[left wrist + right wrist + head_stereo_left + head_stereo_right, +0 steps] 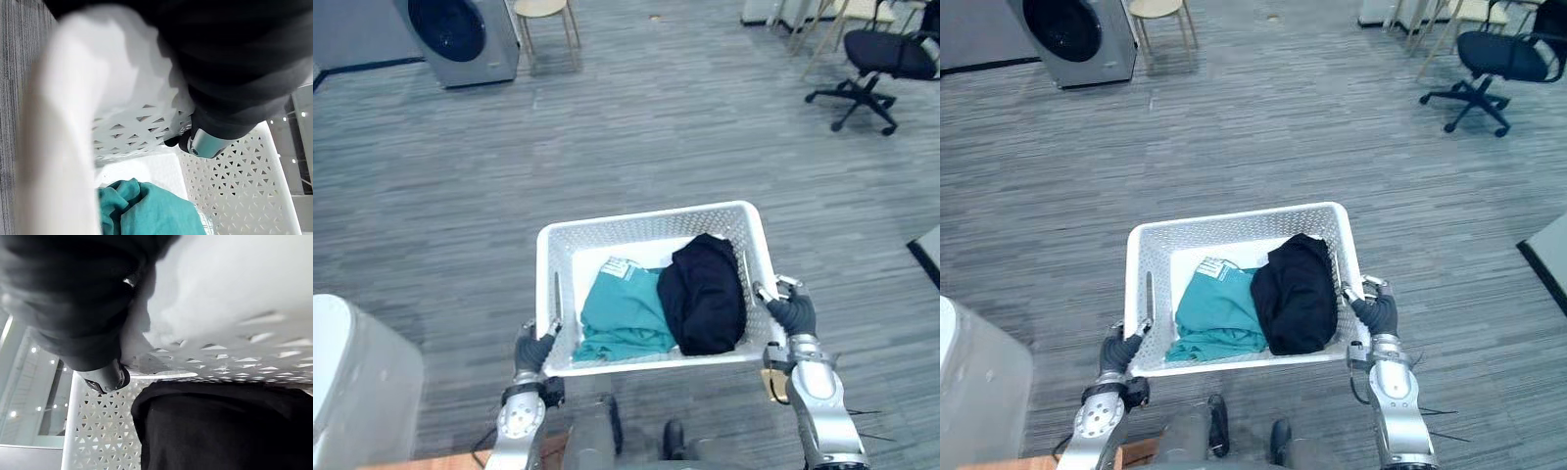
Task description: Pick up the laundry basket with both hands and put the clothes into the washing machine.
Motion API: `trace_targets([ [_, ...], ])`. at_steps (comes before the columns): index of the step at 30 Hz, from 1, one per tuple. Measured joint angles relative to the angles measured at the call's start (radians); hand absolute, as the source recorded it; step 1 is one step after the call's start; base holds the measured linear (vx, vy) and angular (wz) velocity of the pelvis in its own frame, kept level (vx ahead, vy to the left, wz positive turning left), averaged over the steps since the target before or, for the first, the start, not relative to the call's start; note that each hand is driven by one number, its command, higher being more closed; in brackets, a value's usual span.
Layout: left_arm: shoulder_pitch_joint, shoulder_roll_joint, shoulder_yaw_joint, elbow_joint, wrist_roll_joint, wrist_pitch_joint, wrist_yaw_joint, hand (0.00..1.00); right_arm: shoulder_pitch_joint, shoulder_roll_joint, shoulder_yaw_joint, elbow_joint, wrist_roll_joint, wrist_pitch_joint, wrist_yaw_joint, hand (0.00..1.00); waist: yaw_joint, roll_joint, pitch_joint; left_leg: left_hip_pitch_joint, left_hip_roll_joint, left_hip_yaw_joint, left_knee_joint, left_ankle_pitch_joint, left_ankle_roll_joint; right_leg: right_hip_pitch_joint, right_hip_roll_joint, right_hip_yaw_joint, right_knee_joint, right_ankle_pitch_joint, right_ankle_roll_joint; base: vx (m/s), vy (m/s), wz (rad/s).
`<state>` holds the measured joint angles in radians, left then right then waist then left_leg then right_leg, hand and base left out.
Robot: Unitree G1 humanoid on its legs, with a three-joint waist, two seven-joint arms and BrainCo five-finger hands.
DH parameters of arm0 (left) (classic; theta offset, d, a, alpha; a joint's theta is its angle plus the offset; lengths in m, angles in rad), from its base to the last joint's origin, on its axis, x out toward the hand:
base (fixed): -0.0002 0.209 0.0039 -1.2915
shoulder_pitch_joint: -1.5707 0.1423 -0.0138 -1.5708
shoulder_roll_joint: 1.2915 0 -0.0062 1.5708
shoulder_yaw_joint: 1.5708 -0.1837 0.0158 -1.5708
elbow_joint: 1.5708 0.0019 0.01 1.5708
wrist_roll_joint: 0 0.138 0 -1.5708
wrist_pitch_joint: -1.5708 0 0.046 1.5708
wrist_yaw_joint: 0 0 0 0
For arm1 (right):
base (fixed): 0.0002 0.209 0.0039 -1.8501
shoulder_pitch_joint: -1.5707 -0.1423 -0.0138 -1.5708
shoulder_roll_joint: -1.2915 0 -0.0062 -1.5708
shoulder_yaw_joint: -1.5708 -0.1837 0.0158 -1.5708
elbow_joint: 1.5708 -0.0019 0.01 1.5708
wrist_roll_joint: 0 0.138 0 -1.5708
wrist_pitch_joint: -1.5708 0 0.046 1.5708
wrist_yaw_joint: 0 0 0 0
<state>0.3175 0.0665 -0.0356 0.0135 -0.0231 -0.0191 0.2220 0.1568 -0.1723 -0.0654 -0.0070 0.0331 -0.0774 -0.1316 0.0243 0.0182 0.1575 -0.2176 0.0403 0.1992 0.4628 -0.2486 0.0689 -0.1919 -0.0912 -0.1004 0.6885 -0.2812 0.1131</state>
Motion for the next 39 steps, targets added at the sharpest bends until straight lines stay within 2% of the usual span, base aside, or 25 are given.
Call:
trace_targets([
  [1, 0.005, 0.007, 0.001, 0.0, 0.003, 0.003, 0.0, 1.0, -0.001, 0.011, 0.001, 0.013, -0.007, 0.0, 0.001, 1.0, -0.007, -0.007, 0.002, 0.034, -0.019, -0.006, -0.008, -0.014, 0.011, -0.026, -0.029, -0.014, 0.11, 0.036, 0.01, 0.63, 0.177, 0.39],
  [3, 0.017, 0.037, 0.009, -0.001, 0.02, 0.016, 0.004, 1.0, -0.001, 0.031, 0.01, 0.065, -0.019, 0.005, 0.004, 1.0, -0.011, -0.002, 0.001, 0.176, -0.033, -0.019, -0.069, -0.064, 0.026, -0.121, -0.091, -0.085, 0.327, 0.022, -0.084, 0.55, 0.075, 0.18],
  [7, 0.017, 0.056, 0.011, -0.034, 0.026, 0.016, 0.004, 1.0, -0.013, 0.044, 0.002, 0.06, -0.025, 0.005, 0.007, 1.0, -0.031, 0.013, -0.004, 0.308, 0.01, -0.048, -0.198, -0.09, 0.007, -0.256, -0.042, -0.152, 0.021, 0.024, -0.103, 0.59, -0.008, 0.18],
  [8, 0.016, 0.057, 0.012, -0.035, 0.026, 0.016, 0.003, 1.0, -0.017, 0.044, 0.001, 0.059, -0.025, 0.005, 0.009, 1.0, -0.045, 0.016, -0.004, 0.361, 0.025, -0.05, -0.246, -0.091, 0.003, -0.278, -0.011, -0.139, -0.185, 0.094, -0.097, 0.66, -0.097, 0.32],
  [10, 0.016, 0.056, 0.01, -0.035, 0.032, 0.016, 0.003, 1.0, -0.009, 0.042, 0.001, 0.053, -0.027, 0.006, 0.009, 1.0, -0.067, -0.001, -0.012, 0.434, 0.025, -0.055, -0.272, -0.111, -0.065, -0.276, 0.02, -0.089, -0.478, 0.28, -0.096, 0.68, -0.127, 0.33],
  [11, 0.016, 0.05, 0.006, -0.035, 0.035, 0.017, 0.002, 1.0, 0.004, 0.033, 0.004, 0.049, -0.03, 0.007, 0.009, 1.0, -0.075, 0.001, -0.015, 0.473, 0.031, -0.066, -0.26, -0.139, -0.11, -0.262, 0.032, -0.068, -0.489, 0.459, -0.123, 0.82, -0.151, -0.14],
  [12, 0.002, 0.01, 0.009, -0.02, 0.047, 0.018, 0.003, 1.0, -0.01, 0.013, -0.003, 0.06, -0.032, 0.017, 0.008, 1.0, -0.061, 0.059, -0.021, 0.47, 0.091, -0.076, -0.16, -0.134, -0.136, -0.289, 0.072, -0.076, -0.344, 0.374, -0.167, 0.81, -0.157, -0.2],
  [13, -0.007, 0.011, 0.007, -0.015, 0.055, 0.018, 0.002, 1.0, -0.013, 0.012, -0.009, 0.06, -0.033, 0.018, 0.009, 1.0, -0.063, 0.06, -0.02, 0.45, 0.096, -0.091, -0.089, -0.106, -0.144, -0.297, 0.071, -0.081, -0.286, 0.33, -0.17, 0.67, -0.136, -0.28],
  [14, -0.013, 0.012, 0.001, -0.011, 0.062, 0.018, -0.002, 1.0, -0.005, 0.007, -0.013, 0.056, -0.033, 0.018, 0.011, 1.0, -0.063, 0.06, -0.02, 0.397, 0.107, -0.113, 0.084, -0.008, -0.144, -0.273, 0.071, -0.085, -0.224, 0.249, -0.175, 0.66, -0.148, 0.06],
  [15, -0.01, 0.003, 0.0, -0.01, 0.064, 0.018, -0.002, 1.0, 0.013, 0.009, -0.013, 0.042, -0.032, 0.018, 0.011, 1.0, -0.064, 0.067, -0.014, 0.314, 0.136, -0.118, 0.306, 0.19, -0.147, -0.2, 0.076, -0.091, -0.222, 0.192, -0.177, 0.66, -0.13, 0.11],
  [16, -0.007, -0.002, -0.001, -0.01, 0.064, 0.018, -0.003, 1.0, 0.027, 0.01, -0.013, 0.023, -0.031, 0.018, 0.009, 1.0, -0.063, 0.071, -0.009, 0.269, 0.162, -0.119, 0.424, 0.275, -0.159, -0.156, 0.079, -0.094, -0.235, 0.169, -0.178, 0.64, -0.114, 0.19],
  [18, 0.006, -0.012, -0.004, -0.011, 0.06, 0.015, -0.005, 1.0, 0.061, 0.016, -0.014, -0.039, -0.024, 0.018, 0.001, 1.0, -0.044, 0.087, 0.008, 0.089, 0.236, -0.081, 0.783, 0.184, -0.098, 0.009, 0.108, -0.1, -0.291, 0.105, -0.185, 0.59, -0.047, 0.05],
  [19, 0.02, -0.01, -0.003, -0.011, 0.048, 0.013, -0.007, 1.0, 0.07, 0.024, -0.013, -0.057, -0.024, 0.017, 0.001, 1.0, -0.019, 0.074, 0.015, 0.014, 0.232, -0.054, 0.808, 0.129, -0.073, 0.09, 0.107, -0.081, -0.328, 0.077, -0.184, 0.57, -0.017, -0.15],
  [20, 0.025, -0.011, -0.003, -0.012, 0.038, 0.012, -0.008, 1.0, 0.071, 0.024, -0.013, -0.06, -0.024, 0.017, 0.001, 1.0, -0.007, 0.069, 0.018, -0.024, 0.225, -0.043, 0.785, 0.101, -0.07, 0.126, 0.107, -0.073, -0.356, 0.067, -0.179, 0.63, 0.044, -0.19],
  [23, 0.039, -0.021, 0.001, -0.014, 0.035, 0.011, -0.011, 1.0, 0.059, 0.012, -0.007, -0.052, -0.024, 0.017, 0.003, 1.0, 0.032, 0.08, 0.017, -0.171, 0.135, -0.027, 0.408, 0.026, -0.075, 0.249, 0.081, -0.043, -0.451, 0.028, -0.131, 0.55, 0.139, -0.23],
  [25, 0.049, -0.026, 0.01, -0.017, 0.035, 0.011, -0.013, 1.0, 0.04, 0.003, 0.005, -0.031, -0.025, 0.018, 0.004, 1.0, 0.047, 0.084, 0.014, -0.19, 0.086, -0.051, 0.075, 0.067, -0.13, 0.309, 0.062, -0.02, -0.5, 0.001, -0.096, 0.54, 0.208, -0.35],
  [26, 0.06, -0.025, 0.017, -0.021, 0.035, 0.012, -0.014, 1.0, 0.025, -0.003, 0.006, -0.013, -0.026, 0.017, 0.004, 1.0, 0.053, 0.087, 0.009, -0.184, 0.078, -0.046, -0.077, 0.186, -0.13, 0.354, 0.057, 0.004, -0.537, -0.022, -0.069, 0.68, 0.268, -0.49],
  [27, 0.061, -0.022, 0.031, -0.022, 0.036, 0.012, -0.016, 1.0, 0.01, 0.006, 0.014, 0.018, -0.027, 0.018, 0.004, 1.0, 0.069, 0.056, -0.007, -0.171, 0.045, -0.013, -0.058, 0.227, -0.045, 0.381, 0.023, 0.037, -0.553, -0.039, -0.061, 0.7, 0.267, -0.43],
  [29, 0.053, -0.032, 0.037, -0.031, 0.039, 0.012, -0.017, 1.0, -0.017, -0.001, 0.01, 0.037, -0.027, 0.018, 0.006, 1.0, 0.055, 0.031, -0.017, -0.214, 0.025, 0.014, 0.078, 0.127, 0.037, 0.363, -0.022, 0.057, -0.477, -0.04, -0.024, 0.73, 0.274, -0.13],
  [31, 0.054, -0.029, 0.034, -0.03, 0.039, 0.015, -0.018, 1.0, -0.037, 0.006, 0.003, 0.056, -0.033, 0.017, 0.009, 1.0, 0.046, 0.016, -0.01, -0.17, -0.005, 0.032, 0.129, 0.029, 0.052, 0.259, -0.069, 0.095, -0.143, -0.051, 0.085, 0.68, 0.288, -0.02],
  [32, 0.046, -0.015, 0.034, -0.03, 0.04, 0.02, -0.018, 1.0, -0.044, 0.019, 0.0, 0.075, -0.035, 0.017, 0.01, 1.0, 0.038, 0.002, -0.002, -0.102, -0.037, 0.035, 0.119, -0.015, 0.058, 0.168, -0.096, 0.12, 0.126, -0.001, 0.157, 0.8, 0.275, 0.11],
  [34, 0.052, 0.003, 0.035, -0.029, 0.048, 0.027, -0.017, 1.0, -0.037, 0.03, 0.006, 0.1, -0.043, 0.017, 0.013, 1.0, 0.024, -0.005, 0.001, 0.037, -0.076, 0.031, 0.051, -0.045, 0.06, 0.085, -0.125, 0.08, 0.374, 0.005, 0.1, 0.72, 0.2, 0.1],
  [35, 0.055, 0.012, 0.035, -0.029, 0.056, 0.027, -0.016, 1.0, -0.036, 0.037, 0.007, 0.103, -0.044, 0.016, 0.021, 1.0, 0.016, 0.008, 0.003, 0.14, -0.082, 0.018, -0.035, -0.046, 0.057, 0.034, -0.12, 0.026, 0.399, -0.015, 0.035, 0.47, 0.089, -0.05],
  [37, 0.045, 0.026, 0.035, -0.03, 0.055, 0.026, -0.016, 1.0, -0.041, 0.045, 0.007, 0.099, -0.044, 0.01, 0.025, 1.0, 0.014, 0.02, -0.004, 0.247, -0.082, 0.011, -0.151, -0.047, 0.053, -0.076, -0.111, -0.078, 0.309, -0.054, -0.034, 0.57, 0.088, -0.11],
  [39, 0.018, 0.037, 0.034, -0.029, 0.055, 0.026, -0.017, 1.0, -0.044, 0.046, 0.005, 0.097, -0.043, 0.008, 0.025, 1.0, 0.005, 0.024, -0.006, 0.321, -0.072, 0.0, -0.211, -0.063, 0.021, -0.193, -0.06, -0.121, 0.022, -0.027, -0.067, 0.54, 0.023, 0.11],
])
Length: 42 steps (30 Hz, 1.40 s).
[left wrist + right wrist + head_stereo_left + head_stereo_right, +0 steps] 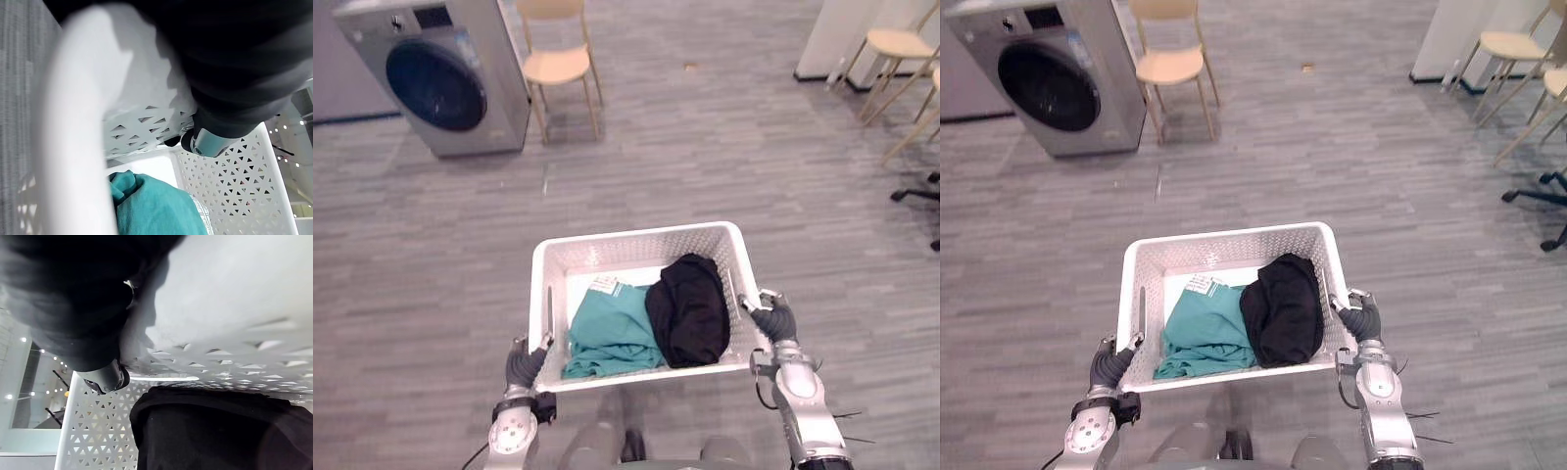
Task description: Pick up the laundry basket with both hands and put the clothes into the washing machine.
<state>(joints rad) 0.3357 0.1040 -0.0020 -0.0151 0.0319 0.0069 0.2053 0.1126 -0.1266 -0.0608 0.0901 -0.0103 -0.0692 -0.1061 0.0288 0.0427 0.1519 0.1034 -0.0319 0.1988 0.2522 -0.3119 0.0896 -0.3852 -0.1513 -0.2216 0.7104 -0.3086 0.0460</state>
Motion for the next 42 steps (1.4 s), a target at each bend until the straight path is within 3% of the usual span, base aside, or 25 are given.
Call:
trace_targets([
  [3, -0.007, 0.004, -0.006, 0.021, 0.001, 0.0, -0.001, 1.0, 0.009, 0.0, 0.0, 0.001, -0.001, 0.006, -0.001, 1.0, -0.044, -0.017, -0.001, 0.121, -0.005, -0.038, -0.036, -0.043, -0.075, -0.058, 0.049, 0.058, -0.476, 0.257, 0.022, 0.67, -0.071, 0.52],
  [5, 0.002, 0.01, -0.021, 0.033, 0.006, 0.001, -0.002, 1.0, 0.039, -0.002, -0.002, 0.002, -0.003, 0.008, -0.001, 1.0, -0.069, -0.036, -0.016, 0.201, -0.006, -0.103, -0.015, -0.079, -0.12, -0.067, 0.043, 0.103, -0.465, 0.363, -0.017, 0.78, -0.195, 0.79],
  [6, 0.002, -0.003, -0.032, 0.047, 0.011, 0.001, -0.002, 1.0, 0.058, -0.01, -0.013, 0.003, -0.003, 0.013, -0.001, 1.0, -0.068, -0.008, -0.039, 0.198, 0.034, -0.134, 0.07, -0.083, -0.121, -0.065, 0.067, 0.104, -0.398, 0.451, -0.052, 0.62, -0.202, 0.5],
  [8, -0.003, -0.032, -0.034, 0.051, 0.02, 0.001, -0.002, 1.0, 0.047, -0.031, -0.018, -0.003, -0.002, 0.015, 0.0, 1.0, -0.064, 0.068, -0.041, 0.07, 0.132, -0.137, 0.381, -0.012, -0.144, -0.035, 0.12, 0.052, -0.334, 0.377, -0.078, 0.73, -0.22, 0.19],
  [10, 0.005, -0.051, -0.024, 0.056, 0.019, 0.004, -0.002, 1.0, 0.052, -0.037, -0.007, -0.039, -0.001, 0.034, -0.001, 1.0, -0.04, 0.092, -0.017, -0.053, 0.231, -0.074, 0.701, 0.364, -0.136, 0.07, 0.172, 0.055, -0.343, 0.309, -0.103, 0.7, -0.19, -0.19],
  [11, 0.009, -0.05, -0.033, 0.056, 0.018, 0.004, -0.002, 1.0, 0.06, -0.031, -0.011, -0.05, 0.001, 0.036, -0.009, 1.0, -0.016, 0.093, -0.015, -0.134, 0.291, -0.051, 0.872, 0.305, -0.139, 0.161, 0.192, 0.054, -0.39, 0.29, -0.112, 0.67, -0.155, -0.32],
  [13, 0.007, -0.045, -0.032, 0.055, 0.016, -0.003, -0.002, 1.0, 0.046, -0.029, -0.013, -0.069, 0.002, 0.036, -0.021, 1.0, 0.001, 0.069, -0.001, -0.253, 0.29, -0.024, 0.929, 0.174, -0.12, 0.296, 0.196, 0.082, -0.492, 0.283, -0.12, 0.7, -0.12, -0.3],
  [15, -0.001, -0.051, -0.027, 0.052, -0.002, -0.017, -0.002, 1.0, 0.009, -0.045, -0.009, -0.074, 0.002, 0.034, -0.021, 1.0, 0.031, 0.054, 0.009, -0.362, 0.232, -0.002, 0.692, 0.074, -0.116, 0.421, 0.179, 0.122, -0.606, 0.27, -0.111, 0.67, -0.025, -0.43],
  [17, -0.003, -0.062, -0.024, 0.047, -0.002, -0.017, -0.002, 1.0, -0.018, -0.062, -0.007, -0.054, 0.002, 0.033, -0.021, 1.0, 0.043, 0.055, 0.017, -0.409, 0.186, -0.005, 0.41, 0.075, -0.131, 0.478, 0.167, 0.14, -0.64, 0.233, -0.097, 0.45, 0.093, -0.29],
  [19, -0.001, -0.072, -0.025, 0.047, 0.0, -0.017, -0.002, 1.0, -0.031, -0.074, -0.006, -0.026, 0.002, 0.033, -0.022, 1.0, 0.042, 0.079, 0.011, -0.417, 0.165, 0.013, 0.136, 0.136, -0.185, 0.539, 0.161, 0.141, -0.668, 0.192, -0.063, 0.5, 0.18, -0.15],
  [20, 0.003, -0.079, -0.024, 0.047, 0.001, -0.015, -0.002, 1.0, -0.031, -0.079, 0.001, -0.01, 0.002, 0.033, -0.023, 1.0, 0.048, 0.089, 0.006, -0.404, 0.171, 0.053, 0.075, 0.246, -0.149, 0.581, 0.16, 0.154, -0.678, 0.164, -0.039, 0.53, 0.215, -0.17],
  [21, 0.002, -0.067, -0.018, 0.046, 0.001, -0.014, -0.002, 1.0, -0.037, -0.069, 0.006, 0.003, 0.002, 0.033, -0.023, 1.0, 0.048, 0.084, -0.001, -0.383, 0.157, 0.074, 0.085, 0.285, -0.1, 0.61, 0.14, 0.16, -0.679, 0.137, -0.017, 0.58, 0.231, -0.09],
  [23, 0.002, -0.063, -0.001, 0.032, 0.001, -0.014, -0.002, 1.0, -0.041, -0.063, 0.019, 0.008, 0.002, 0.029, -0.024, 1.0, 0.043, 0.047, -0.009, -0.409, 0.119, 0.082, 0.182, 0.193, -0.009, 0.628, 0.083, 0.152, -0.664, 0.098, 0.029, 0.68, 0.278, 0.01],
  [25, 0.002, -0.065, -0.001, 0.033, 0.003, -0.01, -0.002, 1.0, -0.049, -0.067, 0.022, 0.034, 0.001, 0.025, -0.022, 1.0, 0.059, 0.041, -0.011, -0.383, 0.102, 0.107, 0.239, 0.093, 0.017, 0.5, 0.04, 0.176, -0.326, 0.037, 0.136, 0.63, 0.276, -0.19],
  [27, 0.002, -0.031, -0.007, 0.035, 0.007, 0.007, -0.002, 1.0, -0.05, -0.042, 0.02, 0.077, 0.0, 0.023, -0.021, 1.0, 0.042, 0.009, 0.001, -0.288, 0.04, 0.1, 0.218, 0.039, 0.011, 0.329, -0.03, 0.2, 0.14, 0.072, 0.214, 0.56, 0.232, 0.19],
  [28, 0.002, -0.011, -0.013, 0.039, 0.012, 0.026, -0.002, 1.0, -0.036, -0.025, 0.02, 0.104, -0.001, 0.03, -0.021, 1.0, 0.03, 0.002, 0.003, -0.195, 0.008, 0.094, 0.186, 0.016, 0.018, 0.271, -0.063, 0.185, 0.297, 0.058, 0.172, 0.6, 0.189, 0.4],
  [30, 0.002, 0.004, -0.015, 0.039, 0.02, 0.03, -0.001, 1.0, -0.025, -0.016, 0.023, 0.119, -0.001, 0.031, -0.02, 1.0, 0.01, 0.009, -0.002, -0.101, -0.009, 0.068, 0.126, 0.005, 0.02, 0.2, -0.058, 0.144, 0.295, 0.036, 0.097, 0.59, 0.134, 0.38],
  [33, -0.047, 0.041, -0.031, 0.047, 0.019, 0.029, -0.002, 1.0, -0.014, -0.016, 0.014, 0.102, 0.001, 0.026, -0.02, 1.0, -0.024, 0.019, -0.005, 0.025, -0.009, -0.024, 0.011, -0.001, 0.007, 0.031, 0.042, 0.122, -0.045, 0.034, 0.041, 0.54, 0.059, 0.7],
  [34, -0.055, 0.041, -0.037, 0.048, 0.02, 0.029, -0.002, 1.0, -0.004, -0.019, 0.008, 0.091, 0.001, 0.028, -0.02, 1.0, -0.031, 0.019, -0.005, 0.047, -0.007, -0.039, -0.002, -0.007, -0.005, 0.019, 0.061, 0.131, -0.151, 0.075, 0.047, 0.7, -0.015, 0.94],
  [36, -0.05, 0.055, -0.05, 0.048, 0.019, 0.029, -0.002, 1.0, 0.014, -0.016, 0.001, 0.06, 0.0, 0.028, -0.02, 1.0, -0.043, -0.029, -0.008, 0.161, -0.042, -0.084, -0.06, -0.038, -0.055, 0.003, 0.078, 0.157, -0.498, 0.292, 0.041, 0.74, -0.072, 0.72],
  [37, -0.046, 0.062, -0.06, 0.053, 0.019, 0.029, -0.002, 1.0, 0.017, -0.019, 0.002, 0.061, 0.0, 0.029, -0.02, 1.0, -0.045, -0.039, -0.012, 0.194, -0.048, -0.101, -0.067, -0.05, -0.069, -0.003, 0.077, 0.174, -0.496, 0.356, 0.012, 0.67, -0.126, 0.68],
  [38, -0.047, 0.052, -0.083, 0.08, 0.019, 0.029, -0.002, 1.0, 0.031, -0.031, -0.006, 0.063, 0.0, 0.034, -0.021, 1.0, -0.056, -0.015, -0.033, 0.235, -0.03, -0.138, -0.072, -0.057, -0.075, 0.004, 0.087, 0.179, -0.436, 0.48, -0.024, 0.68, -0.145, 0.48],
  [39, -0.044, 0.017, -0.085, 0.091, 0.019, 0.029, -0.003, 1.0, 0.03, -0.054, -0.012, 0.062, 0.0, 0.039, -0.019, 1.0, -0.048, 0.045, -0.052, 0.229, 0.021, -0.16, -0.028, -0.056, -0.076, 0.005, 0.116, 0.155, -0.388, 0.431, -0.04, 0.68, -0.147, 0.42],
  [41, -0.051, 0.009, -0.084, 0.099, 0.019, 0.029, -0.003, 1.0, 0.031, -0.052, -0.017, 0.059, 0.0, 0.041, -0.019, 1.0, -0.048, 0.066, -0.053, 0.154, 0.057, -0.173, 0.152, -0.028, -0.121, 0.017, 0.131, 0.11, -0.336, 0.356, -0.052, 0.63, -0.19, 0.36],
  [42, -0.046, 0.002, -0.077, 0.101, 0.019, 0.029, -0.005, 1.0, 0.048, -0.052, -0.017, 0.035, 0.0, 0.045, -0.019, 1.0, -0.055, 0.084, -0.033, 0.047, 0.107, -0.155, 0.451, 0.095, -0.166, 0.089, 0.149, 0.083, -0.328, 0.294, -0.068, 0.62, -0.189, 0.4],
])
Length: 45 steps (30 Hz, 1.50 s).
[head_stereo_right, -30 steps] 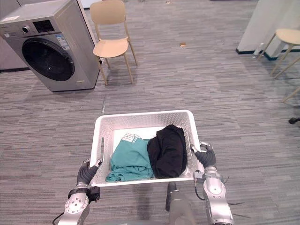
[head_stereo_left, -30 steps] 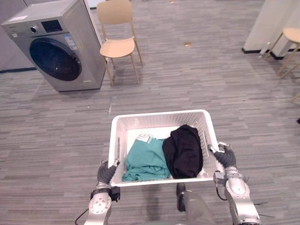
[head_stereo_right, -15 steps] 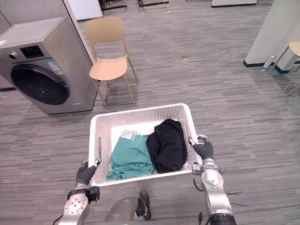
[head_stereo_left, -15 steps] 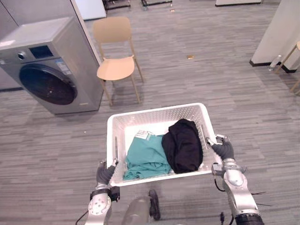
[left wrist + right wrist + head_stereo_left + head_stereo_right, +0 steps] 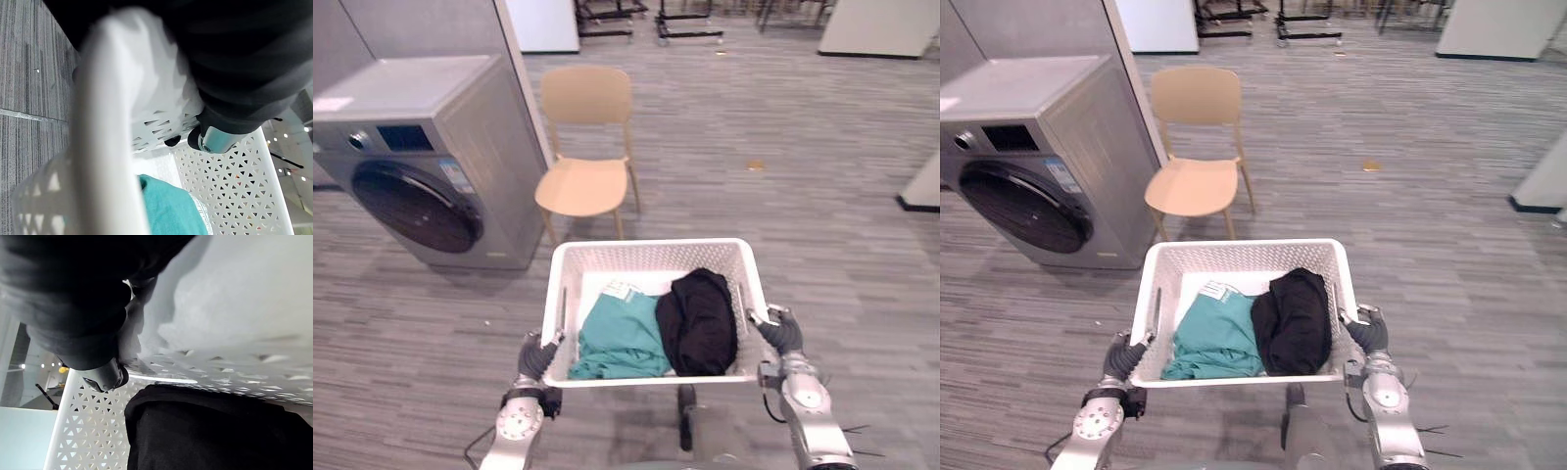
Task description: Pick up the laundry basket with both hands and put the clothes into the washing machine.
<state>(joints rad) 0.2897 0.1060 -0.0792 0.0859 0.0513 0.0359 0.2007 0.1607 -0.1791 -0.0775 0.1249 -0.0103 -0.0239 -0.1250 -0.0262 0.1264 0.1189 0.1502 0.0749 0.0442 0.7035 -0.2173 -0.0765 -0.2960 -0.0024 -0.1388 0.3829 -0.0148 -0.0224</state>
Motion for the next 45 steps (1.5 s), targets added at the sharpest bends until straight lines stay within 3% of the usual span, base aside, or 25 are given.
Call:
trace_targets([
  [1, 0.008, -0.007, 0.006, 0.0, 0.0, 0.0, -0.001, 1.0, 0.008, 0.0, 0.003, -0.012, 0.0, 0.001, 0.0, 1.0, 0.007, 0.005, 0.009, -0.044, 0.027, 0.021, 0.121, 0.111, 0.004, 0.039, 0.009, -0.002, -0.01, -0.019, -0.005, 0.59, -0.136, 0.08],
  [2, 0.029, -0.009, 0.01, -0.002, -0.001, -0.001, -0.002, 1.0, 0.022, 0.011, 0.014, -0.037, 0.002, 0.004, -0.002, 1.0, 0.033, 0.003, 0.018, -0.134, 0.11, 0.082, 0.338, 0.193, 0.025, 0.119, 0.036, 0.006, -0.046, -0.063, -0.025, 0.57, -0.088, -0.12],
  [3, 0.035, -0.008, 0.006, -0.002, -0.002, -0.002, -0.004, 1.0, 0.027, 0.016, 0.01, -0.051, 0.002, 0.004, -0.006, 1.0, 0.041, 0.012, 0.019, -0.207, 0.162, 0.117, 0.467, 0.143, 0.062, 0.18, 0.053, 0.003, -0.081, -0.08, -0.033, 0.56, -0.082, -0.13],
  [5, 0.038, -0.009, 0.01, -0.003, -0.011, -0.003, -0.005, 1.0, 0.022, 0.017, 0.008, -0.053, 0.002, 0.004, -0.006, 1.0, 0.06, -0.014, 0.026, -0.318, 0.191, 0.183, 0.513, 0.057, 0.116, 0.277, 0.043, 0.027, -0.154, -0.099, -0.029, 0.53, -0.043, -0.12],
  [8, 0.037, -0.022, 0.018, -0.006, -0.019, -0.012, -0.006, 1.0, -0.007, 0.012, 0.008, -0.053, 0.001, 0.004, -0.006, 1.0, 0.079, -0.031, 0.031, -0.466, 0.157, 0.256, 0.242, -0.035, 0.099, 0.387, -0.013, 0.047, -0.245, -0.114, 0.005, 0.55, 0.074, -0.16],
  [11, 0.038, -0.046, 0.02, -0.017, -0.016, -0.014, -0.007, 1.0, -0.022, -0.011, 0.005, -0.028, 0.002, 0.001, -0.006, 1.0, 0.087, -0.027, 0.03, -0.487, 0.075, 0.226, -0.294, 0.062, -0.004, 0.466, -0.072, 0.039, -0.284, -0.16, 0.084, 0.51, 0.206, -0.02],
  [12, 0.039, -0.043, 0.015, -0.017, -0.01, -0.013, -0.007, 1.0, -0.02, -0.016, 0.005, -0.012, 0.001, 0.0, -0.006, 1.0, 0.091, -0.014, 0.023, -0.462, 0.069, 0.235, -0.377, 0.235, 0.041, 0.511, -0.074, 0.035, -0.308, -0.182, 0.115, 0.54, 0.255, 0.19],
  [13, 0.037, -0.031, 0.016, -0.018, -0.009, -0.011, -0.006, 1.0, -0.028, 0.0, 0.004, 0.018, 0.002, 0.0, -0.007, 1.0, 0.088, -0.048, 0.018, -0.455, 0.029, 0.239, -0.365, 0.222, 0.109, 0.542, -0.112, 0.02, -0.319, -0.19, 0.128, 0.55, 0.257, 0.36],
  [16, 0.039, -0.019, 0.015, -0.028, -0.005, -0.01, -0.007, 1.0, -0.034, 0.012, -0.004, 0.021, 0.001, -0.005, -0.005, 1.0, 0.098, -0.084, 0.015, -0.482, -0.008, 0.242, -0.24, 0.1, 0.155, 0.555, -0.162, 0.005, -0.274, -0.183, 0.141, 0.58, 0.274, 0.28],
  [17, 0.043, -0.019, 0.015, -0.028, -0.002, -0.009, -0.007, 1.0, -0.038, 0.014, -0.005, 0.031, 0.0, -0.005, -0.004, 1.0, 0.098, -0.084, 0.015, -0.468, -0.018, 0.237, -0.197, 0.037, 0.162, 0.532, -0.179, 0.009, -0.158, -0.196, 0.168, 0.6, 0.318, 0.15],
  [19, 0.043, -0.005, 0.01, -0.028, 0.0, -0.002, -0.007, 1.0, -0.037, 0.026, -0.008, 0.058, -0.001, -0.007, -0.001, 1.0, 0.096, -0.099, 0.021, -0.389, -0.055, 0.237, -0.198, -0.02, 0.16, 0.402, -0.235, 0.064, 0.225, -0.182, 0.282, 0.45, 0.245, 0.13],
  [20, 0.043, 0.02, 0.001, -0.028, 0.0, 0.001, -0.007, 1.0, -0.026, 0.042, -0.012, 0.059, -0.003, -0.007, 0.0, 1.0, 0.085, -0.105, 0.022, -0.328, -0.083, 0.232, -0.218, -0.042, 0.16, 0.3, -0.256, 0.102, 0.489, -0.172, 0.288, 0.44, 0.175, 0.22],
  [21, 0.044, 0.03, 0.0, -0.028, 0.0, 0.001, -0.007, 1.0, -0.012, 0.052, -0.011, 0.066, -0.007, -0.007, 0.0, 1.0, 0.069, -0.107, 0.022, -0.257, -0.103, 0.229, -0.258, -0.054, 0.167, 0.226, -0.265, 0.098, 0.634, -0.187, 0.25, 0.44, 0.156, 0.24],
  [23, 0.043, 0.042, 0.002, -0.028, 0.0, 0.001, -0.007, 1.0, -0.012, 0.063, -0.008, 0.084, -0.011, -0.011, 0.0, 1.0, 0.066, -0.104, 0.02, -0.17, -0.119, 0.227, -0.336, -0.058, 0.173, 0.119, -0.241, 0.067, 0.655, -0.226, 0.18, 0.4, 0.124, 0.02],
  [27, 0.042, 0.058, -0.006, -0.026, 0.0, 0.001, -0.008, 1.0, 0.004, 0.062, -0.003, 0.084, -0.009, -0.012, 0.0, 1.0, 0.029, -0.104, 0.019, -0.067, -0.131, 0.18, -0.436, -0.063, 0.162, -0.044, -0.126, -0.003, 0.313, -0.248, 0.114, 0.39, 0.042, 0.28],
  [29, 0.043, 0.069, -0.016, -0.021, 0.0, 0.001, -0.015, 1.0, 0.017, 0.057, -0.002, 0.083, -0.009, -0.011, 0.0, 1.0, 0.021, -0.114, 0.014, -0.027, -0.14, 0.157, -0.46, -0.08, 0.133, -0.033, -0.071, -0.021, 0.024, -0.129, 0.085, 0.44, 0.003, 0.48],
  [30, 0.041, 0.079, -0.03, -0.008, 0.0, 0.001, -0.02, 1.0, 0.035, 0.054, -0.003, 0.082, -0.009, -0.012, -0.001, 1.0, 0.008, -0.127, 0.005, -0.005, -0.153, 0.123, -0.461, -0.092, 0.115, -0.014, -0.069, 0.007, -0.035, 0.03, 0.039, 0.46, -0.056, 0.77],
  [31, 0.041, 0.059, -0.039, 0.008, 0.001, 0.002, -0.024, 1.0, 0.047, 0.039, -0.006, 0.086, -0.008, -0.007, -0.002, 1.0, 0.007, -0.099, -0.005, 0.014, -0.136, 0.088, -0.453, -0.099, 0.103, 0.005, -0.061, -0.007, -0.02, 0.032, 0.008, 0.56, -0.098, 0.72],
  [34, 0.04, 0.052, -0.039, 0.007, 0.002, 0.002, -0.026, 1.0, 0.064, 0.034, -0.007, 0.032, -0.004, 0.001, -0.002, 1.0, 0.012, -0.071, 0.005, -0.087, -0.07, 0.092, -0.169, -0.093, 0.082, 0.092, -0.043, -0.063, -0.077, 0.001, -0.006, 0.44, -0.116, 0.5],
  [35, 0.042, 0.05, -0.035, -0.002, 0.001, 0.002, -0.028, 1.0, 0.094, 0.035, -0.004, -0.032, 0.001, 0.003, -0.004, 1.0, 0.026, -0.067, 0.008, -0.178, -0.01, 0.132, 0.061, -0.038, 0.011, 0.141, -0.032, -0.074, -0.109, -0.013, -0.017, 0.38, -0.099, 0.28],
  [36, 0.044, 0.05, -0.035, -0.009, -0.001, 0.001, -0.029, 1.0, 0.113, 0.038, -0.004, -0.078, 0.004, 0.002, -0.007, 1.0, 0.052, -0.066, 0.009, -0.242, 0.065, 0.176, 0.227, -0.044, 0.022, 0.194, -0.018, -0.078, -0.137, -0.026, -0.027, 0.44, -0.113, 0.13],
  [38, 0.043, 0.042, -0.035, -0.022, -0.003, -0.003, -0.031, 1.0, 0.109, 0.045, -0.022, -0.105, 0.01, 0.0, -0.01, 1.0, 0.069, -0.069, 0.007, -0.305, 0.147, 0.191, 0.29, -0.066, 0.048, 0.26, -0.014, -0.082, -0.188, -0.038, -0.03, 0.29, -0.03, 0.03],
  [43, 0.041, 0.022, -0.033, -0.02, 0.0, -0.016, -0.033, 1.0, 0.061, 0.044, -0.043, -0.035, 0.011, -0.008, -0.01, 1.0, 0.067, -0.066, 0.0, -0.346, 0.145, 0.082, -0.161, -0.049, 0.038, 0.288, -0.056, -0.035, -0.227, -0.031, 0.03, 0.24, 0.164, -0.21],
  [44, 0.041, 0.021, -0.039, -0.004, 0.0, -0.016, -0.034, 1.0, 0.062, 0.037, -0.044, -0.018, 0.011, -0.009, -0.009, 1.0, 0.064, -0.028, -0.014, -0.317, 0.138, 0.027, -0.329, 0.082, -0.018, 0.285, -0.047, -0.017, -0.229, -0.039, 0.07, 0.17, 0.267, -0.33],
  [45, 0.026, 0.025, -0.035, 0.034, 0.001, -0.016, -0.034, 1.0, 0.051, 0.048, -0.043, 0.03, 0.011, -0.01, -0.009, 1.0, 0.063, -0.047, -0.008, -0.298, 0.118, 0.032, -0.334, 0.076, -0.019, 0.289, -0.061, 0.012, -0.233, -0.039, 0.086, 0.17, 0.25, -0.4],
])
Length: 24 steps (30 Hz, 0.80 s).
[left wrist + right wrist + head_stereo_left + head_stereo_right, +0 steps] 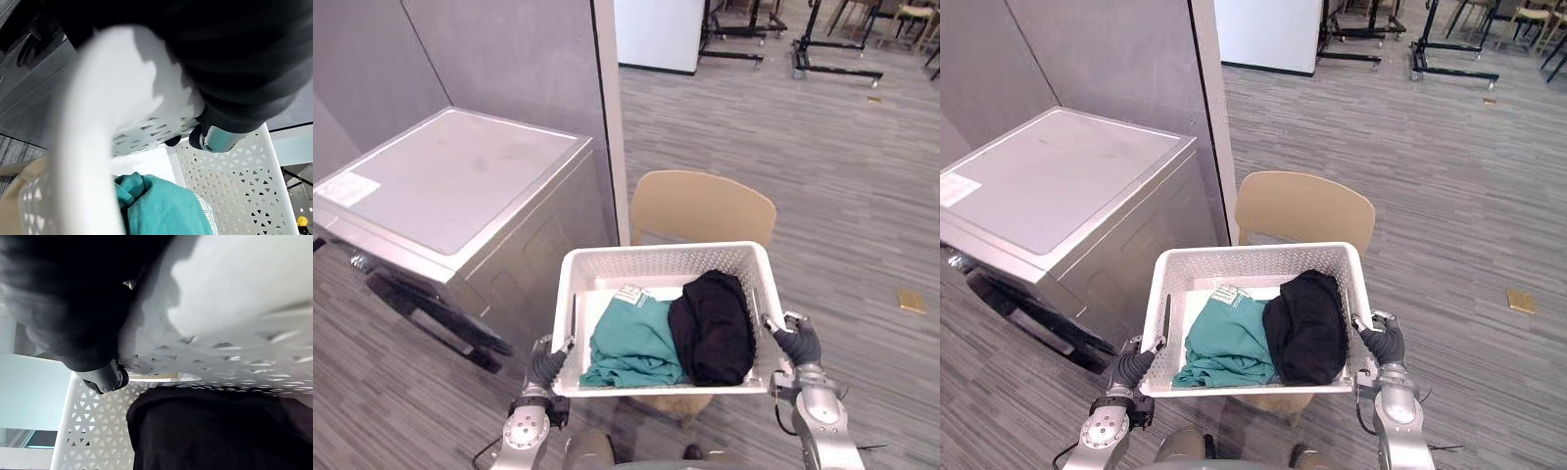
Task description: Pick up the laundry basket with both hands and put the clothes into the washing machine.
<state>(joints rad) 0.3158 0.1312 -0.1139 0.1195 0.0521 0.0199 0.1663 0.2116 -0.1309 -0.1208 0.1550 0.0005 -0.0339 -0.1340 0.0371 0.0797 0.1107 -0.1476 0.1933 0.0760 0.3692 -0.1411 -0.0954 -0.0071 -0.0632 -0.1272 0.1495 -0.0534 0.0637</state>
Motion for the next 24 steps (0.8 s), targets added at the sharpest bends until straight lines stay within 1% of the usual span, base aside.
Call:
trace_targets([
  [1, -0.002, 0.014, 0.0, 0.017, 0.0, 0.002, 0.0, 1.0, 0.0, 0.019, -0.001, 0.028, -0.001, 0.001, 0.0, 1.0, 0.001, -0.022, -0.003, 0.023, -0.028, 0.01, -0.031, -0.001, 0.002, 0.004, -0.024, 0.015, -0.015, 0.002, 0.009, 0.14, 0.186, -0.24],
  [2, -0.007, 0.03, -0.002, 0.04, 0.0, 0.003, -0.004, 1.0, 0.005, 0.031, -0.001, 0.052, -0.001, 0.002, 0.0, 1.0, -0.01, -0.038, -0.005, 0.026, -0.058, 0.022, -0.051, 0.006, 0.012, 0.004, -0.053, 0.021, -0.038, 0.01, 0.03, 0.14, 0.216, -0.13],
  [3, -0.007, 0.038, -0.002, 0.046, 0.0, 0.004, -0.005, 1.0, -0.002, 0.032, -0.001, 0.075, -0.002, 0.002, 0.0, 1.0, -0.02, -0.048, 0.0, 0.028, -0.076, 0.038, -0.059, 0.008, 0.015, 0.003, -0.073, 0.028, -0.057, 0.02, 0.045, 0.11, 0.209, -0.08],
  [5, -0.011, 0.041, -0.002, 0.054, 0.002, 0.005, -0.005, 1.0, -0.021, 0.034, 0.0, 0.111, -0.002, 0.0, -0.001, 1.0, -0.02, -0.047, 0.007, 0.023, -0.088, 0.062, -0.057, 0.006, 0.017, -0.005, -0.086, 0.052, -0.07, 0.033, 0.051, 0.02, 0.116, -0.3],
  [6, -0.034, 0.042, -0.003, 0.066, 0.012, 0.005, -0.005, 1.0, -0.044, 0.033, 0.0, 0.137, -0.002, -0.002, -0.003, 1.0, -0.022, -0.038, 0.024, 0.009, -0.09, 0.073, -0.05, 0.003, 0.022, -0.033, -0.09, 0.067, -0.065, 0.042, 0.052, -0.03, 0.094, -0.41],
  [8, -0.107, 0.045, -0.003, 0.091, 0.023, 0.005, 0.001, 1.0, -0.104, 0.022, 0.001, 0.167, -0.002, -0.006, -0.022, 1.0, -0.023, -0.029, 0.069, -0.056, -0.088, 0.09, -0.025, -0.004, 0.034, -0.105, -0.086, 0.084, -0.039, 0.053, 0.054, -0.11, 0.077, -0.34],
  [9, -0.172, 0.054, -0.004, 0.106, 0.028, 0.004, 0.014, 1.0, -0.16, 0.02, 0.001, 0.186, -0.002, -0.006, -0.041, 1.0, -0.023, -0.018, 0.106, -0.116, -0.082, 0.098, 0.0, -0.002, 0.037, -0.176, -0.08, 0.103, -0.009, 0.061, 0.057, -0.24, 0.069, -0.36],
  [12, -0.346, 0.065, -0.001, 0.172, 0.028, 0.004, 0.056, 1.0, -0.284, 0.011, 0.001, 0.202, 0.001, -0.001, -0.092, 1.0, -0.021, -0.033, 0.187, -0.29, -0.056, 0.125, 0.074, 0.0, 0.047, -0.369, -0.067, 0.136, 0.073, 0.077, 0.057, -0.23, 0.031, -0.3],
  [14, -0.429, 0.067, 0.0, 0.201, 0.027, 0.004, 0.085, 1.0, -0.336, 0.01, 0.0, 0.202, 0.002, 0.001, -0.13, 1.0, -0.022, -0.043, 0.223, -0.377, -0.037, 0.127, 0.123, -0.006, 0.055, -0.462, -0.059, 0.151, 0.124, 0.077, 0.059, -0.2, -0.001, -0.23],
  [15, -0.485, 0.067, 0.0, 0.217, 0.025, 0.004, 0.104, 1.0, -0.364, 0.008, -0.002, 0.195, 0.002, 0.001, -0.155, 1.0, -0.021, -0.053, 0.26, -0.401, -0.03, 0.135, 0.143, -0.012, 0.064, -0.497, -0.058, 0.159, 0.151, 0.077, 0.059, -0.16, -0.017, -0.22],
  [16, -0.509, 0.067, -0.001, 0.225, 0.023, 0.004, 0.115, 1.0, -0.372, 0.007, -0.001, 0.184, 0.002, 0.002, -0.168, 1.0, -0.021, -0.053, 0.269, -0.419, -0.026, 0.137, 0.158, -0.012, 0.064, -0.517, -0.057, 0.159, 0.166, 0.077, 0.059, -0.14, -0.028, -0.23],
  [17, -0.545, 0.067, 0.002, 0.228, 0.018, 0.002, 0.141, 1.0, -0.385, 0.011, 0.0, 0.148, 0.002, 0.001, -0.193, 1.0, -0.02, -0.052, 0.275, -0.467, -0.017, 0.139, 0.191, -0.017, 0.071, -0.565, -0.053, 0.16, 0.193, 0.076, 0.059, -0.12, -0.016, -0.17],
  [18, -0.584, 0.067, 0.011, 0.228, 0.018, -0.004, 0.152, 1.0, -0.406, 0.014, 0.0, 0.124, 0.002, 0.001, -0.215, 1.0, -0.021, -0.054, 0.286, -0.5, -0.012, 0.14, 0.21, -0.019, 0.073, -0.601, -0.052, 0.162, 0.213, 0.076, 0.059, -0.11, -0.02, -0.15],
  [19, -0.607, 0.067, 0.014, 0.23, 0.018, -0.005, 0.162, 0.0, -0.419, 0.014, 0.0, 0.114, 0.002, 0.001, -0.226, 1.0, -0.022, -0.054, 0.291, -0.515, -0.009, 0.14, 0.219, -0.02, 0.075, -0.617, -0.051, 0.163, 0.222, 0.076, 0.059, -0.09, -0.033, -0.12],
  [20, -0.65, 0.068, 0.028, 0.232, 0.018, -0.007, 0.172, 0.0, -0.45, 0.014, 0.0, 0.1, 0.002, 0.001, -0.244, 0.0, -0.019, -0.054, 0.303, -0.547, 0.003, 0.139, 0.243, -0.029, 0.079, -0.648, -0.043, 0.163, 0.239, 0.076, 0.059, -0.11, -0.06, -0.12],
  [22, -0.705, 0.066, 0.05, 0.236, 0.005, -0.013, 0.198, 0.0, -0.494, 0.016, 0.0, 0.094, 0.002, 0.0, -0.268, 0.0, -0.017, -0.056, 0.307, -0.603, 0.016, 0.134, 0.269, -0.032, 0.079, -0.699, -0.04, 0.161, 0.258, 0.077, 0.058, -0.11, -0.058, -0.1],
  [24, -0.769, 0.038, 0.094, 0.242, -0.007, -0.036, 0.234, 0.0, -0.527, 0.019, 0.001, 0.094, 0.002, -0.006, -0.284, 0.0, -0.015, -0.056, 0.312, -0.648, 0.025, 0.125, 0.285, -0.032, 0.078, -0.74, -0.034, 0.154, 0.273, 0.078, 0.056, -0.05, -0.053, -0.05],
])
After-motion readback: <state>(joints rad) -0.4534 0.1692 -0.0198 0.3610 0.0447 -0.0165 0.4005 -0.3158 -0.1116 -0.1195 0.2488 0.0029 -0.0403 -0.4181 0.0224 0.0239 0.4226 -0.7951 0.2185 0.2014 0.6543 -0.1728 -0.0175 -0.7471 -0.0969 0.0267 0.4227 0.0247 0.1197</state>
